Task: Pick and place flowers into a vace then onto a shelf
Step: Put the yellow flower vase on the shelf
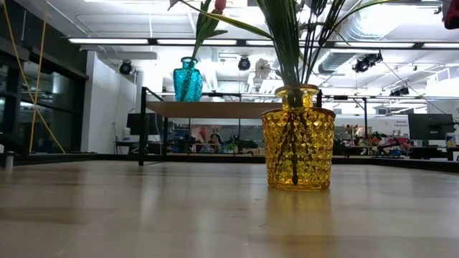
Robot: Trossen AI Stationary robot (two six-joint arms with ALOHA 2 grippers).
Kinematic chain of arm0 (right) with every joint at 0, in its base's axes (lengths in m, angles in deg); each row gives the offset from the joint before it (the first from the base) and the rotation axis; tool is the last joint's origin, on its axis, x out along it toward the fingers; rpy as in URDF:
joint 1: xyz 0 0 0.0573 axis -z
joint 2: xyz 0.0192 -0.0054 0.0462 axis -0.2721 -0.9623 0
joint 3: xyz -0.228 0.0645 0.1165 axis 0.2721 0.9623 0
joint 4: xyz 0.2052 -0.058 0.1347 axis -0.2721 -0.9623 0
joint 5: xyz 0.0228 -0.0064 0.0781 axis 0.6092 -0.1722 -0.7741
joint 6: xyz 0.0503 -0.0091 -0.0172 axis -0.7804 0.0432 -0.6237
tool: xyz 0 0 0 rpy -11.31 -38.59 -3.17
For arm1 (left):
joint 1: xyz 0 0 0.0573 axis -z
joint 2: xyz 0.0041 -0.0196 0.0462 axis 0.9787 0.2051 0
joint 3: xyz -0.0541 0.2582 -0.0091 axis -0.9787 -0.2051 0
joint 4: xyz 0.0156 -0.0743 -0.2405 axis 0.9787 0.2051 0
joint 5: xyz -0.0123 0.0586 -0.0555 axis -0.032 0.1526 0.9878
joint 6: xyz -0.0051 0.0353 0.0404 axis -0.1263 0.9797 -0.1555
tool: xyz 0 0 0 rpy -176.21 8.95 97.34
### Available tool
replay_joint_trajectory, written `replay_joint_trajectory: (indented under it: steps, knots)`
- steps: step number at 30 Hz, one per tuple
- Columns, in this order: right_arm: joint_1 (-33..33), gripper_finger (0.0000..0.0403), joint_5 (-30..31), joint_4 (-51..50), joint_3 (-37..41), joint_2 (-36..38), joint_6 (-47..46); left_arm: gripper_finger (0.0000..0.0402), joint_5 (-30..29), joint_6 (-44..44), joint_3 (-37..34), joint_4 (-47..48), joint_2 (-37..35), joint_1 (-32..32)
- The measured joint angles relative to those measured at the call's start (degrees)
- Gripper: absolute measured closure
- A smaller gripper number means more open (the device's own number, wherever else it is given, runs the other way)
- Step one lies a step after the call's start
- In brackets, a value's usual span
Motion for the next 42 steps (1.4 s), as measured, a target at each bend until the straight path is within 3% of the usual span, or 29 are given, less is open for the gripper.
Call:
replay_joint_trajectory:
  steps: [15,35,42]
  knots:
    - [0.68,0.0272,-3.24,15.21,0.00,-9.14,5.11,0.0289,-0.03,-0.01,0.00,0.00,0.00,0.00]
    - [4.66,0.0272,-12.89,18.76,0.00,-15.89,12.22,0.0289,-0.03,0.21,0.00,0.00,0.00,0.00]
    - [4.11,0.0272,-15.97,17.18,0.00,-14.48,11.85,0.0289,-0.03,0.23,0.00,0.00,0.00,0.00]
